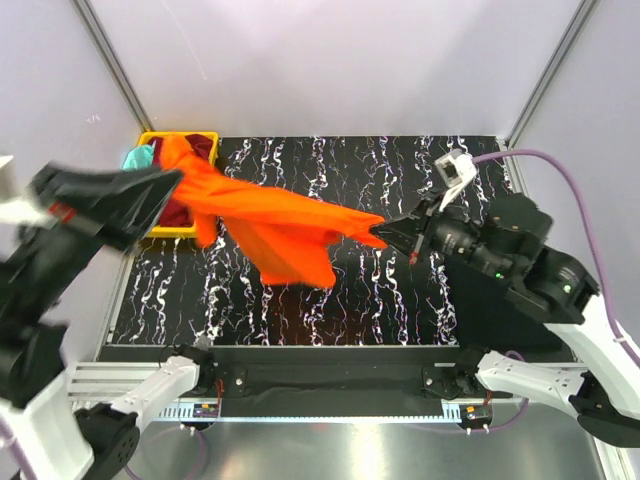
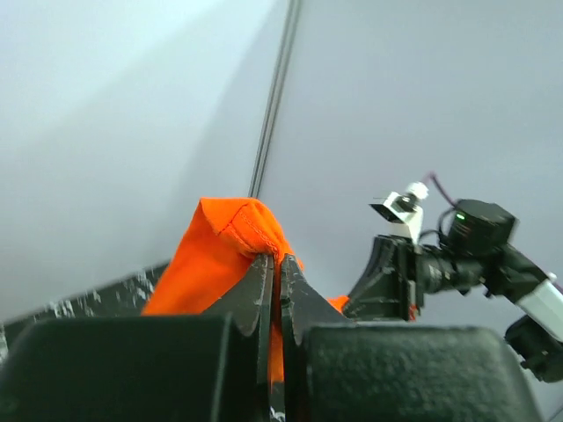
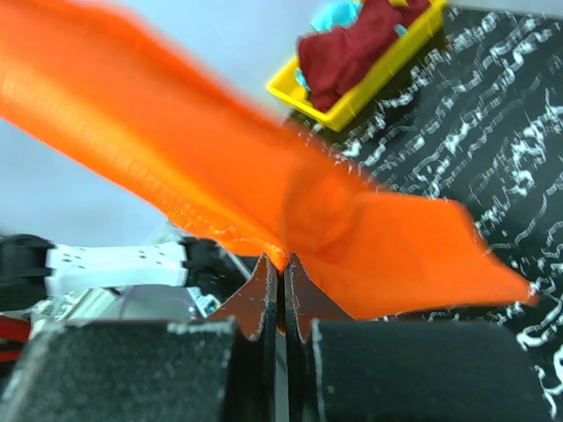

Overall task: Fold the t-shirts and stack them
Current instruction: Flatten the tshirt out

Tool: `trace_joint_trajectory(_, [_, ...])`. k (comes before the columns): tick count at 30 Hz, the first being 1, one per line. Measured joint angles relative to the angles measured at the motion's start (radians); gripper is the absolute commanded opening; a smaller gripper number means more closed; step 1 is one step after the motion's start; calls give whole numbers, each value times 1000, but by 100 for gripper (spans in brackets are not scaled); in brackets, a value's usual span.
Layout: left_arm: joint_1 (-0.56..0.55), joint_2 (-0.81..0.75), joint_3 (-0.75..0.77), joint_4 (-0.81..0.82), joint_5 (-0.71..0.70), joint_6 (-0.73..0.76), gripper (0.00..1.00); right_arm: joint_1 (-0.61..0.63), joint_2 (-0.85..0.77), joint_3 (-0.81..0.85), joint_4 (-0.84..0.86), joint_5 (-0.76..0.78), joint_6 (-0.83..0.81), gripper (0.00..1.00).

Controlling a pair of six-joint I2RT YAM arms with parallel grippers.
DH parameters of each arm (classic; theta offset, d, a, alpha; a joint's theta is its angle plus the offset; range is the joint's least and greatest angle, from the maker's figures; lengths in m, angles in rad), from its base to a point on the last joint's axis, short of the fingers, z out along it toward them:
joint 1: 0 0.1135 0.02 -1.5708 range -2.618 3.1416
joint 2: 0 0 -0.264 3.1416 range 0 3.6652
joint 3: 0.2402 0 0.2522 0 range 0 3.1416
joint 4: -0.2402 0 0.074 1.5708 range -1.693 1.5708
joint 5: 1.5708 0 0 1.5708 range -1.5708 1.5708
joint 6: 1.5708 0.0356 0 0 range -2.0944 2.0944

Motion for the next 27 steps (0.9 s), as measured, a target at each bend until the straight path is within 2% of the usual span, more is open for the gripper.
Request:
trace_joint_trajectory(5, [-1, -107, 74, -14, -3, 13, 0, 2, -4, 116, -27, -45, 4, 0])
trace_joint_trajectory(9, [-1, -132, 92, -13, -34, 14, 0, 8, -7, 165, -27, -42, 4, 0])
trace_joint_trajectory(12, [-1, -121, 47, -3, -52, 9, 0, 10, -11, 165, -38, 47, 4, 0])
trace_joint_trajectory(16, [-2, -64, -119, 62, -56, -9, 0, 10, 24, 119, -71, 235, 3, 0])
trace_joint_trajectory(18, [-2, 8, -221, 112, -59, -11, 0, -2, 76, 78, -92, 345, -1, 0])
trace_joint_trajectory(20, [-2, 117, -327, 172, -68, -9, 0, -61, 151, 42, -107, 392, -5, 0])
trace_joint_trajectory(23, [-1, 364, -397, 223, -83, 5, 0, -274, 297, -13, -120, 384, -12, 0])
trace_joint_trajectory(25, [5, 550, -388, 240, -77, 5, 0, -418, 410, -44, -138, 378, -32, 0])
trace_joint_trajectory(27, [14, 748, -343, 240, -69, 4, 0, -503, 493, -48, -159, 388, -67, 0])
